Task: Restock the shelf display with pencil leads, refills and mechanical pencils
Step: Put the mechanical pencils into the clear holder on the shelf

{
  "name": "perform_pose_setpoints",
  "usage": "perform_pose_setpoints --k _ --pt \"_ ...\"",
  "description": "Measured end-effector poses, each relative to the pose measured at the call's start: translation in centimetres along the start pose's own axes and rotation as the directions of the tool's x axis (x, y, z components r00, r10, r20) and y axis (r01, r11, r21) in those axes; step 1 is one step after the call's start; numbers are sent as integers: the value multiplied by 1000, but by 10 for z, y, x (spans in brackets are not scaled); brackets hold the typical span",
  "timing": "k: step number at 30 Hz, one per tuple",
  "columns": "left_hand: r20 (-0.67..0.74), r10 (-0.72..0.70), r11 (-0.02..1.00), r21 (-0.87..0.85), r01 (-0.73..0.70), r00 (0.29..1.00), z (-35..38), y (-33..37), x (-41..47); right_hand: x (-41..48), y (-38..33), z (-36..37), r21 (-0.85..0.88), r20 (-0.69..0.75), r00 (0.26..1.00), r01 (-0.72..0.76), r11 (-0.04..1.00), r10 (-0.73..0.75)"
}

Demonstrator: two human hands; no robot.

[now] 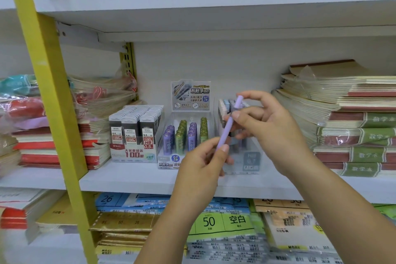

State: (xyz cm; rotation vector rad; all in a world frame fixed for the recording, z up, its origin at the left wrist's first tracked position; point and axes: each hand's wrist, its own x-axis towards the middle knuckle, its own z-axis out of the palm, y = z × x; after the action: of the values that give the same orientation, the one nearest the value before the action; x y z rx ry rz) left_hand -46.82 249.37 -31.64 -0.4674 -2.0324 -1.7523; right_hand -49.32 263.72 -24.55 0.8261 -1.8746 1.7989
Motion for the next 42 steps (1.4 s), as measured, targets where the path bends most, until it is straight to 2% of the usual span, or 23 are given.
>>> perform_pose_setpoints --k 2,5,7,9,12,16,25,26,29,31,33,36,38,40,42 --pt "-83 96 983 167 -81 992 2 -3 1 4 -4 -8 10 -134 988 74 997 -72" --pt "-97 281 856 475 -204 955 1 -9 1 7 -10 -26 -75 -317 921 215 974 -228" --pt "-12 318 750 615 -244 948 2 -14 2 7 -10 -34 -202 -301 912 224 953 -278" --pt "61 296 695 671 -259 953 4 -20 3 7 -3 -36 -328 -231 929 204 922 -288" --pt "103 274 677 685 -268 956 6 -28 3 7 10 -33 -453 -131 953 186 872 -272" --pt "100 288 669 691 -275 952 4 -32 3 7 22 -29 -537 -44 970 179 824 -239" --pt "114 288 664 691 -284 951 3 -36 2 10 29 -29 -615 -18 968 187 766 -251" --pt "116 289 664 690 -287 950 3 -37 2 10 31 -30 -646 -24 964 188 740 -266" --pt "122 294 669 682 -295 948 3 -39 2 14 41 -32 -802 -57 939 159 576 -338" --pt "125 292 680 670 -298 948 4 -39 1 17 49 -34 -834 -56 944 135 536 -325" --pt "129 289 692 657 -300 949 3 -39 2 18 55 -33 -835 -36 970 103 541 -241" --pt "160 249 717 633 -293 955 2 -33 1 14 55 -32 -766 -70 989 31 643 -130" --pt "141 238 735 620 -273 961 1 -26 -4 6 48 -31 -742 -86 983 45 669 -161" --pt "71 299 744 607 -279 952 -1 -21 -15 -7 35 -31 -726 -78 960 129 676 -267" --pt "23 353 739 607 -294 935 -6 -23 -34 -26 20 -33 -639 -76 939 214 739 -337"
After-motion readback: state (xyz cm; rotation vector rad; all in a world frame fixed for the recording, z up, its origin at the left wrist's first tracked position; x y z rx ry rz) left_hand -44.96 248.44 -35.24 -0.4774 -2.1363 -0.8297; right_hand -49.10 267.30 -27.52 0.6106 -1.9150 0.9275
